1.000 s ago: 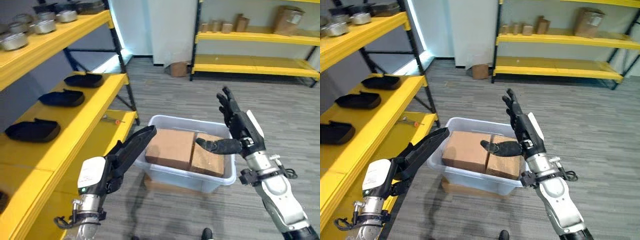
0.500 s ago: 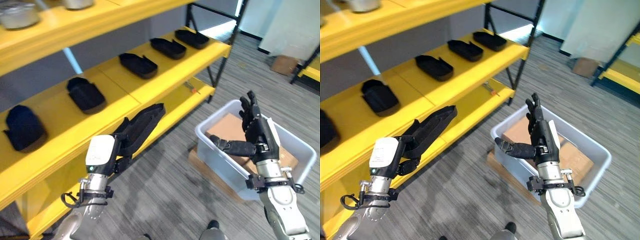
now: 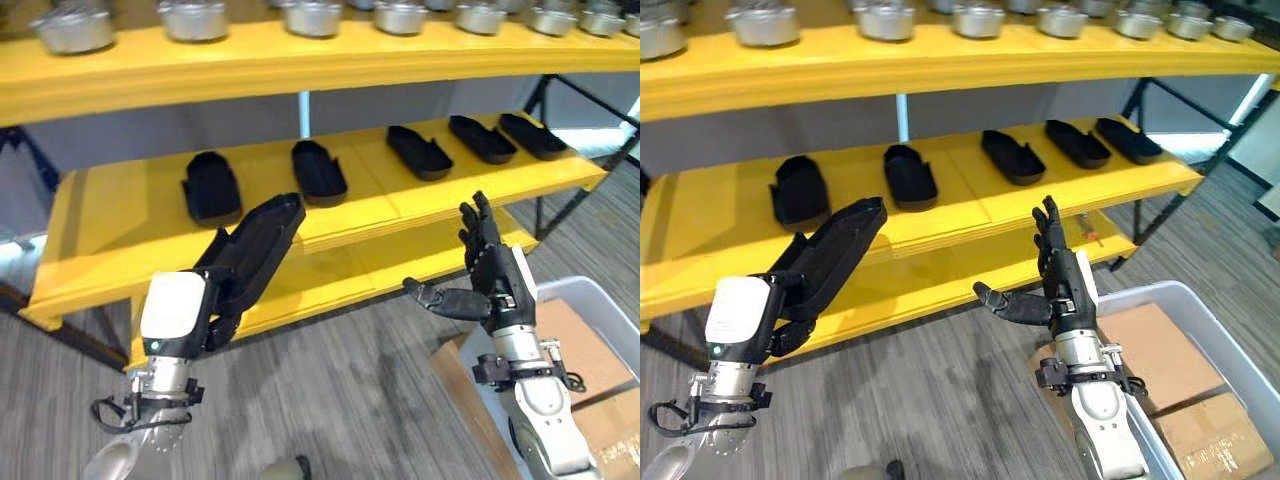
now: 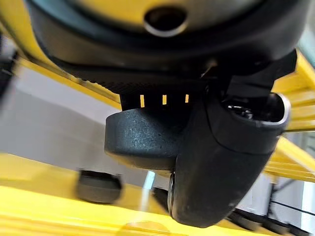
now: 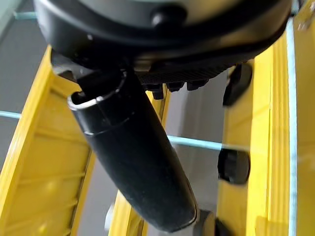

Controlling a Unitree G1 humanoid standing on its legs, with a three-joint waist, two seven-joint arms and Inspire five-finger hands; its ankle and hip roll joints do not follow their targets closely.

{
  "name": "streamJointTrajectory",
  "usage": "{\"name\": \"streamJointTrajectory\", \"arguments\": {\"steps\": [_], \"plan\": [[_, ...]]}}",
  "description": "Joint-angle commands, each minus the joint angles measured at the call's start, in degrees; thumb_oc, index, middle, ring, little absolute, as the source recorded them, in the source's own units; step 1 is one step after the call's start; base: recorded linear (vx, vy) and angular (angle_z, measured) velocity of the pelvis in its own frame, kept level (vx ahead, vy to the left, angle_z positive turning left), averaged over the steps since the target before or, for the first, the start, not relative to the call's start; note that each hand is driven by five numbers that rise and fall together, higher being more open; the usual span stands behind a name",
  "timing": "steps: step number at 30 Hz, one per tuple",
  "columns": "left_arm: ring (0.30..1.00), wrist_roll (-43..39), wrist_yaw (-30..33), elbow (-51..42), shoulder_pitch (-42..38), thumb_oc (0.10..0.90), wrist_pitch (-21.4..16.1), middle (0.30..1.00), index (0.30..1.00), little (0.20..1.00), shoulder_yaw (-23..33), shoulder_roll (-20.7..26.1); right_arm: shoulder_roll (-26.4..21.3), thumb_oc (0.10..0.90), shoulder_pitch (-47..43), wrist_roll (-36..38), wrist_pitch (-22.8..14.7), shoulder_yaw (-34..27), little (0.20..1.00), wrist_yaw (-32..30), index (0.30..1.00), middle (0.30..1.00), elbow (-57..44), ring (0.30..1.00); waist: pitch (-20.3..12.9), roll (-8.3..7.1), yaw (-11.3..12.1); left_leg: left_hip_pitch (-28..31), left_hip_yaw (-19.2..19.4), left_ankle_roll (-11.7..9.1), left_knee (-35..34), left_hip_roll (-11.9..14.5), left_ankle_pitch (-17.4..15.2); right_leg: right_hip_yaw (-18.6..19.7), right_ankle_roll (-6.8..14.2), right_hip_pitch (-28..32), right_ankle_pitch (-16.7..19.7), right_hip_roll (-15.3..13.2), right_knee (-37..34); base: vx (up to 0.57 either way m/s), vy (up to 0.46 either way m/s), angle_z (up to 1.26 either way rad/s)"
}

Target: Move parts from the plastic box to the shelf.

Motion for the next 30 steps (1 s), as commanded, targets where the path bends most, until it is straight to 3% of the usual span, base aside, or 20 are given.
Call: {"name": "streamJointTrajectory", "arguments": {"steps": [1, 3, 4, 5, 6, 7, 8, 13, 15, 17, 19, 20, 21, 22, 23, 24, 26, 27, 29, 30], "plan": [[0.3, 0.3, 7.1, -8.1, -7.6, 0.4, -3.6, 0.3, 0.3, 0.3, 2.6, 0.7, -3.4, 0.9, -3.8, -0.4, -6.4, -2.9, 1.0, -1.2, 1.0, 1.0, -5.1, 1.0, -3.6, 2.7, -3.8, 5.8, 0.0, -2.3, -6.8, 1.0, -3.7, 1.5, -2.3, -3.6, -4.4, 13.4, -5.5, 0.07, 0.192, 0.17], [0.3, 0.2, 6.5, -7.9, -7.2, 0.4, -3.4, 0.3, 0.3, 0.3, 2.9, 0.4, -3.9, 0.9, -3.4, 0.4, -6.5, -2.6, 1.0, 0.1, 1.0, 1.0, -5.4, 1.0, -3.6, 2.8, -4.4, 6.5, -0.6, -1.4, -6.7, 0.4, -4.0, 2.1, -4.0, -5.4, -8.1, 19.1, -2.9, 0.08, 0.119, 0.01], [0.3, -0.5, 5.8, -7.5, -7.1, 0.4, -3.4, 0.3, 0.3, 0.3, 2.8, -0.3, -4.2, 0.9, -3.5, 0.8, -6.6, -2.2, 1.0, 1.0, 1.0, 1.0, -5.2, 1.0, -3.8, 2.61, -5.2, 6.2, -1.6, -1.4, -6.9, 0.0, -3.5, 3.0, -5.4, -7.5, -9.5, 23.8, -3.9, 0.07, 0.044, 0.0], [0.3, -0.3, 5.4, -7.1, -7.7, 0.4, -3.1, 0.3, 0.3, 0.3, 2.8, -0.6, -4.6, 0.9, -4.0, 0.8, -6.8, -1.8, 1.0, 1.3, 1.0, 1.0, -4.9, 1.0, -3.8, 2.25, -6.3, 6.2, -3.0, -1.7, -7.4, -0.6, -2.9, 5.6, -5.5, -10.5, -8.4, 27.7, -6.8, 0.06, 0.012, -0.06], [0.3, -0.3, 5.4, -7.1, -7.7, 0.4, -3.1, 0.3, 0.3, 0.3, 2.8, -0.6, -4.6, 0.9, -4.0, 0.8, -6.8, -1.8, 1.0, 1.3, 1.0, 1.0, -4.9, 1.0, -3.9, 2.29, -6.3, 6.1, -3.0, -1.7, -7.4, -0.6, -2.8, 5.6, -5.5, -10.5, -8.3, 27.7, -6.9, 0.07, -0.008, 0.25], [0.3, -0.4, 5.0, -6.6, -8.2, 0.4, -3.1, 0.3, 0.3, 0.3, 2.3, -1.0, -4.9, 0.9, -3.4, 1.2, -7.0, -1.9, 1.0, 1.4, 1.0, 1.0, -5.2, 1.0, -3.9, 1.57, -6.9, 5.9, -4.6, -2.4, -7.5, -1.3, -2.7, 9.2, -5.1, -9.6, -7.9, 29.1, -11.1, 0.06, -0.018, 0.37], [0.3, 0.1, 4.8, -6.7, -8.2, 0.4, -3.4, 0.3, 0.3, 0.3, 1.9, -1.4, -4.9, 0.9, -2.8, 1.4, -6.9, -2.1, 1.0, 1.7, 1.0, 1.0, -5.7, 1.0, -4.5, 1.06, -7.0, 5.9, -4.8, -2.5, -7.7, -1.8, -2.7, 9.7, -5.1, -7.2, -7.7, 29.1, -13.8, 0.08, -0.049, 0.62], [0.3, 0.3, 4.7, -7.2, -6.7, 0.4, -3.7, 0.3, 0.3, 0.3, 1.3, -3.0, -5.4, 0.9, -2.4, 1.5, -7.1, -2.7, 1.0, 1.4, 1.0, 1.0, -5.9, 1.0, -6.2, 1.41, -5.8, 5.5, -3.3, -3.0, -6.7, -1.7, -3.4, 8.4, -5.6, -1.9, -7.5, 29.8, -19.1, 0.1, -0.063, 0.3], [0.3, -1.3, 4.9, -7.0, -8.0, 0.4, -4.5, 0.3, 0.3, 0.3, 0.3, -3.2, -5.8, 0.9, -2.6, 2.3, -7.7, -3.6, 1.0, 0.5, 1.0, 1.0, -5.8, 1.0, -4.7, 0.74, -6.0, 1.8, -0.2, -5.1, 2.2, -1.1, -5.4, 7.4, -6.3, -1.4, -8.1, 28.6, -18.6, 0.02, -0.06, 0.04], [0.3, -2.2, 4.6, -7.3, -8.4, 0.4, -5.3, 0.3, 0.3, 0.3, -0.2, -3.0, -6.2, 0.9, -2.5, 2.2, -7.9, -4.2, 1.0, 0.0, 1.0, 1.0, -5.9, 1.0, -3.4, 0.49, -6.4, -1.5, 3.1, -6.8, 8.3, 2.1, -6.1, 5.5, -6.8, -1.2, -9.0, 27.8, -18.0, -0.06, -0.007, 0.53], [0.3, -3.1, 4.8, -7.7, -8.7, 0.4, -6.0, 0.3, 0.3, 0.3, -0.3, -2.7, -6.4, 0.9, -2.6, 2.0, -8.1, -4.4, 1.0, -0.9, 1.0, 1.0, -5.9, 1.0, -2.5, -0.27, -6.4, -3.4, 6.0, -7.6, 10.5, 7.8, -5.9, 4.5, -6.6, -0.7, -9.3, 26.4, -17.6, 0.01, 0.065, 0.75], [0.3, -3.8, 5.5, -8.4, -7.7, 0.4, -6.2, 0.3, 0.3, 0.3, 0.9, -2.3, -6.5, 0.9, -1.9, 2.2, -8.2, -4.6, 1.0, -0.6, 1.0, 1.0, -6.5, 1.0, -2.6, -0.88, -5.9, -3.3, 5.3, -8.7, 7.9, 15.0, -3.0, 4.5, -5.9, -0.2, -9.7, 25.1, -17.2, 0.09, 0.1, 0.4], [0.3, -3.8, 5.5, -8.5, -7.7, 0.4, -6.2, 0.3, 0.3, 0.3, 0.9, -2.3, -6.5, 0.9, -1.9, 2.2, -8.2, -4.6, 1.0, -0.6, 1.0, 1.0, -6.6, 1.0, -2.6, -0.88, -5.9, -3.2, 5.3, -8.7, 7.7, 15.1, -2.9, 4.5, -6.0, -0.1, -9.8, 25.1, -17.2, 0.16, 0.252, 0.2], [0.3, -5.3, 6.0, -8.3, -7.0, 0.4, -6.3, 0.3, 0.3, 0.3, 1.9, -2.2, -6.7, 0.9, -1.7, 2.6, -7.9, -4.2, 1.0, -0.8, 1.0, 1.0, -6.2, 1.0, -2.7, -0.4, -5.4, -2.6, 3.4, -10.5, 3.0, 21.6, 3.2, 4.9, -4.8, -0.5, -11.0, 23.9, -16.0, 0.14, 0.288, 0.02], [0.3, -6.6, 6.2, -8.2, -6.9, 0.4, -6.4, 0.3, 0.3, 0.3, 2.4, -2.4, -6.9, 0.9, -1.8, 2.5, -7.9, -3.7, 1.0, -1.2, 1.0, 1.0, -5.9, 1.0, -2.6, 0.24, -5.0, -2.3, 2.2, -11.7, -0.8, 25.0, 7.6, 5.5, -4.4, -1.0, -12.0, 23.3, -14.5, 0.13, 0.269, -0.06], [0.3, -6.7, 6.1, -8.3, -6.8, 0.4, -6.4, 0.3, 0.3, 0.3, 2.5, -2.4, -7.0, 0.9, -1.9, 2.5, -8.0, -3.6, 1.0, -1.2, 1.0, 1.0, -5.9, 1.0, -2.6, 0.46, -5.1, -1.8, 2.2, -12.1, -2.0, 25.3, 8.5, 5.4, -4.6, -1.3, -12.4, 23.6, -13.9, 0.1, 0.196, -0.04], [0.3, -7.8, 6.5, -8.5, -6.5, 0.4, -6.4, 0.3, 0.3, 0.3, 3.2, -3.0, -7.6, 0.9, -2.6, 2.6, -8.1, -2.9, 1.0, -1.5, 1.0, 1.0, -5.7, 1.0, -2.6, 1.95, -4.7, -0.5, 0.5, -14.1, -8.0, 30.1, 16.0, 6.4, -3.8, -3.2, -14.3, 22.9, -9.9, 0.11, 0.271, -0.01], [0.3, -7.9, 6.4, -8.6, -6.5, 0.4, -6.3, 0.3, 0.3, 0.3, 3.3, -3.1, -7.8, 0.9, -2.6, 2.7, -8.1, -3.1, 1.0, -1.7, 1.0, 1.0, -5.6, 1.0, -2.7, 2.64, -4.6, 0.2, 0.5, -15.2, -9.6, 31.2, 18.2, 6.6, -3.2, -3.9, -14.9, 22.4, -8.2, 0.12, 0.322, -0.24], [0.3, -7.2, 6.3, -8.8, -6.8, 0.4, -6.5, 0.3, 0.3, 0.3, 3.1, -3.2, -7.6, 0.9, -2.7, 2.5, -8.1, -3.1, 1.0, -1.5, 1.0, 1.0, -5.9, 1.0, -3.2, 3.84, -4.9, 1.9, 2.4, -16.1, -10.8, 30.8, 15.0, 6.8, -2.2, -5.0, -15.6, 21.1, -5.0, 0.14, 0.33, -0.23], [0.3, -7.4, 5.9, -9.0, -8.1, 0.4, -6.8, 0.3, 0.3, 0.3, 1.7, -2.7, -7.0, 0.9, -2.5, 3.0, -8.2, -3.2, 1.0, -1.6, 1.0, 1.0, -6.1, 1.0, -3.6, 4.29, -4.6, 1.9, 2.2, -16.2, -11.2, 28.9, 12.7, 6.8, -1.5, -5.0, -15.4, 19.6, -3.9, 0.17, 0.381, 0.07]]}}
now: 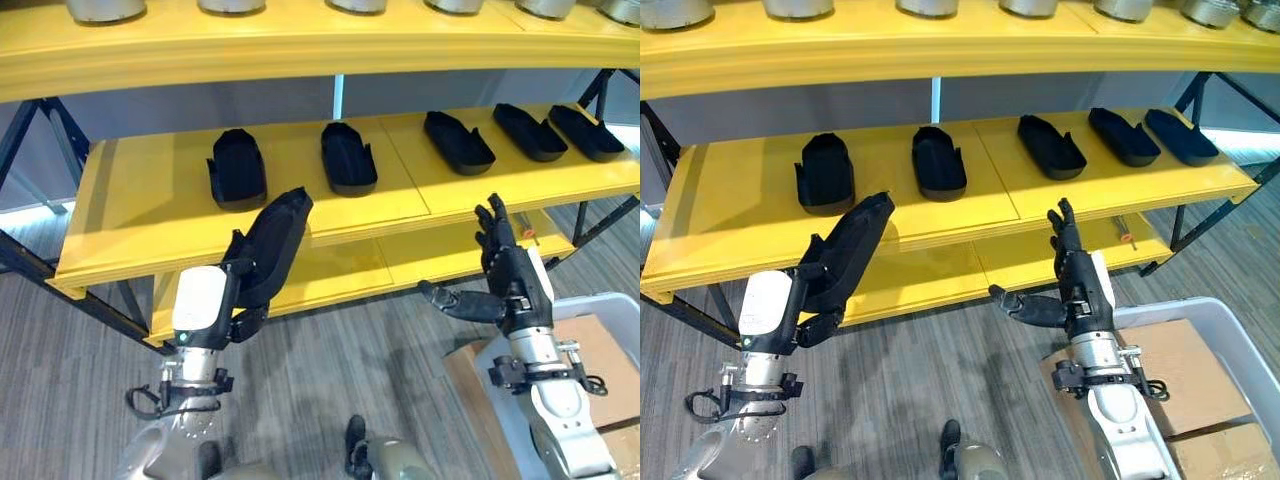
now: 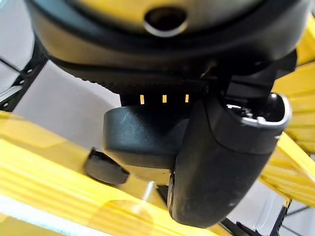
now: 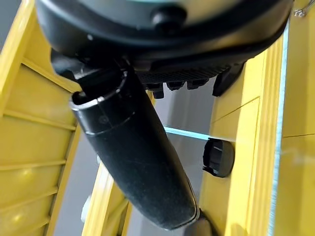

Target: Move parts from the plastic box to the shelf.

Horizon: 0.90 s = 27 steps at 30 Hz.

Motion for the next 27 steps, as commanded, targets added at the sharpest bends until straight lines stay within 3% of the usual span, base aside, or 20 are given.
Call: {"name": "streamJointTrajectory", "arguments": {"steps": [1, 6, 11, 18, 27], "plan": [[0.3, -2.2, 6.0, -11.5, -4.0, 0.4, -2.8, 0.3, 0.3, 0.3, 5.6, 3.5, -0.3, 0.9, -3.3, 1.5, -7.1, -1.3, 1.0, -0.5, 1.0, 1.0, -6.9, 1.0, -6.0, -0.31, 1.4, 2.2, 0.0, -2.7, -3.9, -5.4, 3.1, 1.7, 8.7, 5.0, -1.0, -8.5, -1.0, 0.17, 0.355, 0.21], [0.3, -1.3, 6.5, -11.8, -7.0, 0.4, -2.6, 0.3, 0.3, 0.3, 3.7, 5.8, 1.5, 0.9, -2.7, 0.6, -6.6, -1.6, 1.0, -0.7, 1.0, 1.0, -7.3, 1.0, -5.7, -2.63, 2.1, 1.3, 0.3, -1.5, -0.5, -10.6, -1.9, 0.5, 11.7, 9.1, 1.6, -13.2, -4.2, 0.11, 0.225, 0.46], [0.3, -0.8, 7.0, -10.0, -11.8, 0.4, -1.7, 0.3, 0.3, 0.3, 1.9, 7.6, 2.5, 0.9, -3.3, -1.0, -5.9, -1.9, 1.0, -1.6, 1.0, 1.0, -7.2, 1.0, -5.7, -4.61, 2.5, -1.5, 0.7, -0.8, 4.5, -13.7, -5.0, -0.7, 13.4, 11.0, 4.5, -16.6, -6.6, 0.07, 0.134, 0.25], [0.3, 1.9, 7.7, -6.6, -16.1, 0.4, 1.4, 0.3, 0.3, 0.3, 1.6, 8.8, 2.7, 0.9, -4.4, -1.8, -5.1, -1.2, 1.0, -1.2, 1.0, 1.0, -7.5, 1.0, -5.0, -5.75, 2.5, -3.6, 1.6, -0.3, 7.9, -14.7, -7.0, -0.8, 13.6, 11.3, 6.1, -17.4, -8.4, 0.06, 0.055, -0.1], [0.3, 7.2, 6.7, 0.5, -24.6, 0.4, 6.5, 0.3, 0.3, 0.3, -1.9, 10.2, 1.8, 0.9, -5.6, -0.5, -4.5, -0.2, 1.0, 0.2, 1.0, 1.0, -8.3, 1.0, -1.5, -6.19, 1.5, -5.4, 1.8, -1.1, 8.9, -13.6, -6.2, -0.6, 13.1, 9.4, 5.0, -16.5, -8.2, -0.02, -0.019, -0.07]]}}
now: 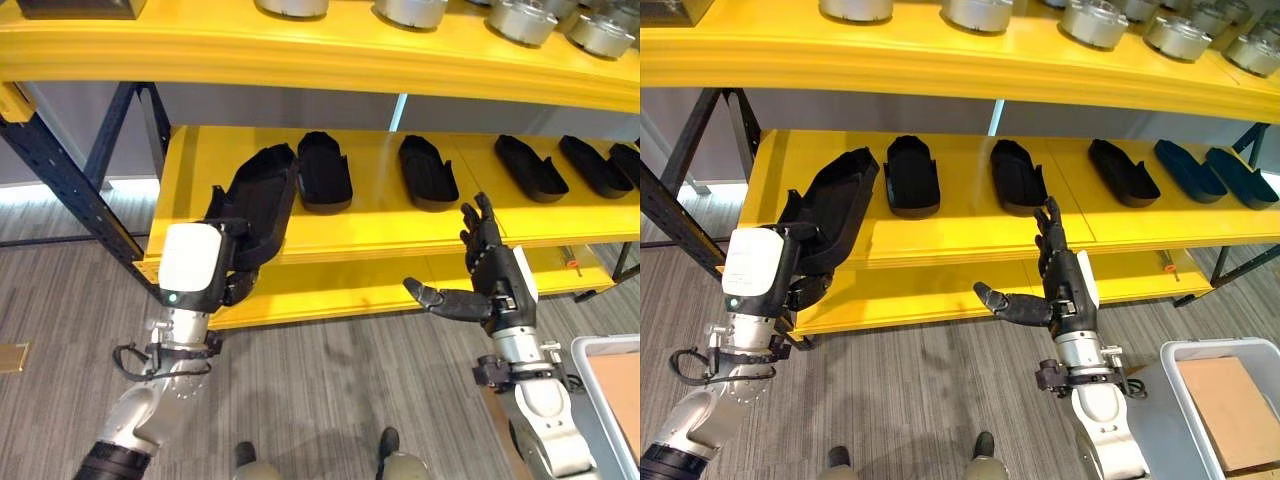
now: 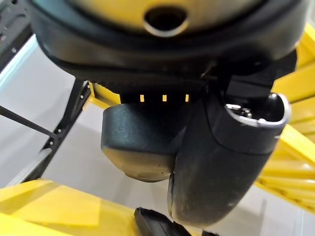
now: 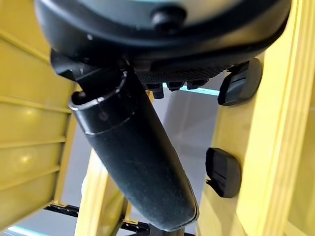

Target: Move parts from the plastic box to the shelf.

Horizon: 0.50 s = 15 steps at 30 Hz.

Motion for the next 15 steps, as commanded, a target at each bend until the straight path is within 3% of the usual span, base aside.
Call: {"name": "streamJointTrajectory", "arguments": {"steps": [1, 7, 15], "plan": [[0.3, 3.5, 5.4, -1.6, -10.7, 0.4, 1.2, 0.3, 0.3, 0.3, 2.4, 2.5, -2.2, 0.9, -4.8, 0.8, -5.0, -3.6, 1.0, -0.3, 1.0, 1.0, -7.7, 1.0, 0.4, -0.17, -0.2, -0.2, 0.8, 1.0, 0.3, 2.4, 0.0, -0.4, 2.7, 3.3, -4.2, -4.1, 5.4, -0.06, -0.031, -0.07], [0.3, 3.1, 8.4, 4.5, -18.4, 0.4, 6.4, 0.3, 0.3, 0.3, 4.5, 2.7, -2.5, 0.9, -6.9, 0.9, -5.2, -2.7, 1.0, -0.7, 1.0, 1.0, -7.9, 1.0, 3.3, -0.09, -1.1, -2.0, 0.8, 0.3, 0.3, 3.5, 1.3, 0.2, 2.3, 0.6, -4.5, -3.3, 5.8, -0.06, -0.022, -0.08], [0.3, 3.8, 11.1, 8.4, -25.5, 0.4, 10.0, 0.3, 0.3, 0.3, 6.0, 5.5, -3.6, 0.9, -6.7, 2.2, -5.4, -2.0, 1.0, 0.7, 1.0, 1.0, -8.9, 1.0, 5.1, 0.05, -1.9, -3.9, 0.4, -0.3, 1.3, 3.8, 1.5, 0.6, 2.2, -0.9, -4.4, -3.1, 6.4, -0.02, -0.004, -0.02]]}}
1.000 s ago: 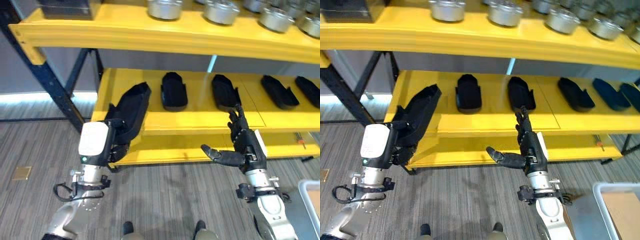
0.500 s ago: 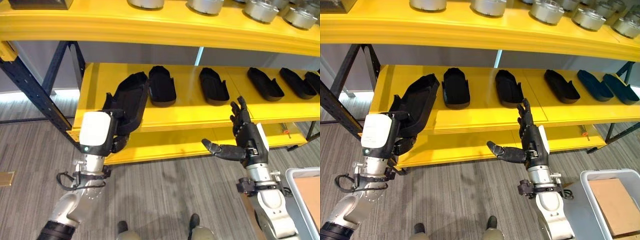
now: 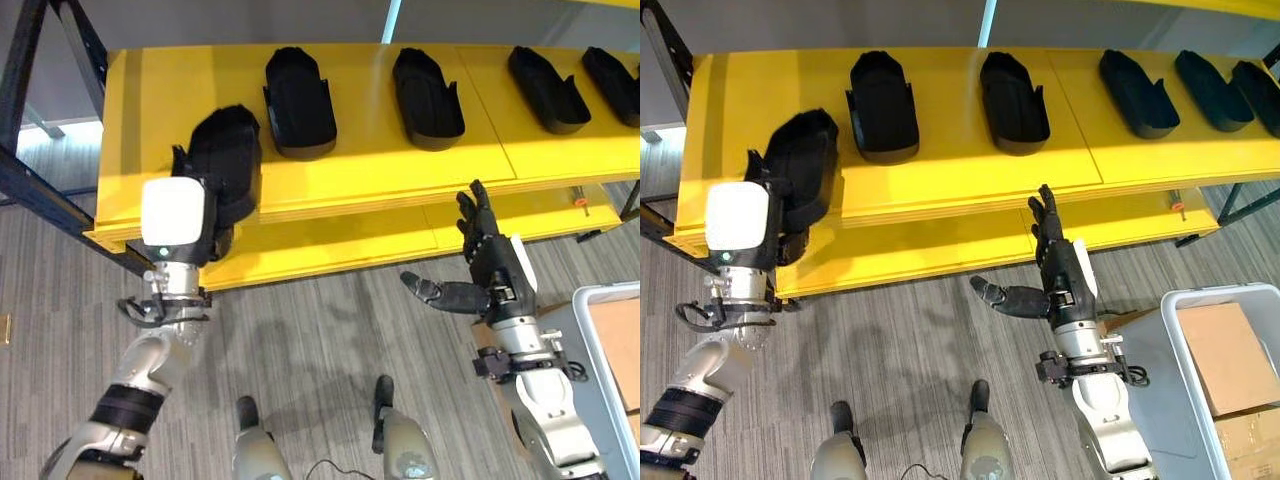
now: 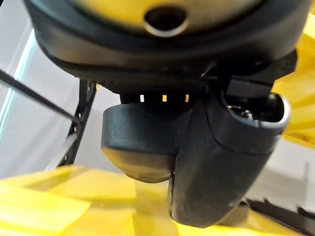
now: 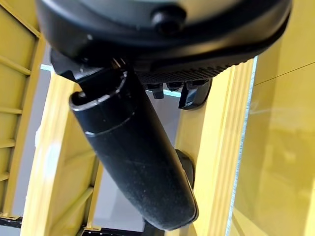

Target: Move parts from the plastic box to the shelf.

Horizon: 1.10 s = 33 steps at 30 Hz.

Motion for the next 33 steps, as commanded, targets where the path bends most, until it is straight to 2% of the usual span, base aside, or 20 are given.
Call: {"name": "streamJointTrajectory", "arguments": {"steps": [1, 10, 13, 20, 25, 33], "plan": [[0.3, 1.3, 8.4, -0.3, -12.1, 0.4, 0.8, 0.3, 0.3, 0.3, 3.8, 6.2, -2.3, 0.9, -4.1, 2.2, -5.8, -1.8, 1.0, 0.5, 1.0, 1.0, -9.1, 1.0, -4.1, -0.97, -0.7, -1.4, 0.0, 0.3, 1.4, 1.8, 0.2, -0.3, 3.2, 2.3, -5.9, -5.7, 6.5, 0.0, 0.0, 0.0], [0.3, 0.7, 8.2, 7.4, -18.8, 0.4, 2.7, 0.3, 0.3, 0.3, 0.4, 9.9, -3.2, 0.9, -4.5, 2.4, -5.9, -1.6, 1.0, 1.2, 1.0, 1.0, -9.3, 1.0, -2.8, -1.3, -1.6, -3.5, 0.1, 0.6, 2.8, 1.7, 0.0, 0.6, 3.6, 0.1, -5.1, -5.9, 6.8, -0.01, 0.005, -0.01], [0.3, 0.9, 6.8, 11.8, -21.6, 0.4, 3.4, 0.3, 0.3, 0.3, -2.2, 12.0, -3.8, 0.9, -4.1, 2.9, -6.1, -1.2, 1.0, 2.0, 1.0, 1.0, -9.6, 1.0, -2.5, -1.5, -2.1, -4.2, 0.1, 0.9, 3.3, 1.5, -0.1, 0.9, 3.7, -0.3, -4.8, -6.0, 6.6, 0.0, 0.0, 0.0], [0.3, 1.9, 4.4, 18.2, -25.6, 0.4, 2.4, 0.3, 0.3, 0.3, -8.4, 16.2, -4.6, 0.9, -4.3, 3.4, -6.5, -0.7, 1.0, 2.7, 1.0, 1.0, -9.8, 1.0, -1.9, -1.97, -2.4, -5.5, 0.1, 1.3, 4.2, 1.3, -0.3, 1.1, 3.9, -0.9, -4.1, -6.2, 6.3, 0.0, 0.005, 0.0], [0.3, 2.0, 2.2, 25.5, -31.0, 0.4, 1.5, 0.3, 0.3, 0.3, -15.8, 18.6, -5.5, 0.9, -4.8, 4.0, -7.3, 0.4, 1.0, 3.1, 1.0, 1.0, -9.9, 1.0, -1.3, -2.19, -3.1, -6.6, 0.0, 1.6, 4.9, 1.0, -0.4, 1.3, 4.2, -1.5, -3.5, -6.3, 6.2, 0.0, 0.0, 0.0], [0.3, 0.2, 0.4, 32.8, -34.7, 0.4, 0.9, 0.3, 0.3, 0.3, -20.2, 20.6, -6.1, 0.9, -4.4, 4.3, -8.0, 0.9, 1.0, 3.3, 1.0, 1.0, -10.0, 1.0, -0.6, -3.05, -3.2, -8.6, -0.1, 2.0, 6.8, 0.9, -0.8, 1.6, 4.5, -2.3, -2.8, -6.6, 5.9, 0.0, 0.0, 0.0]]}}
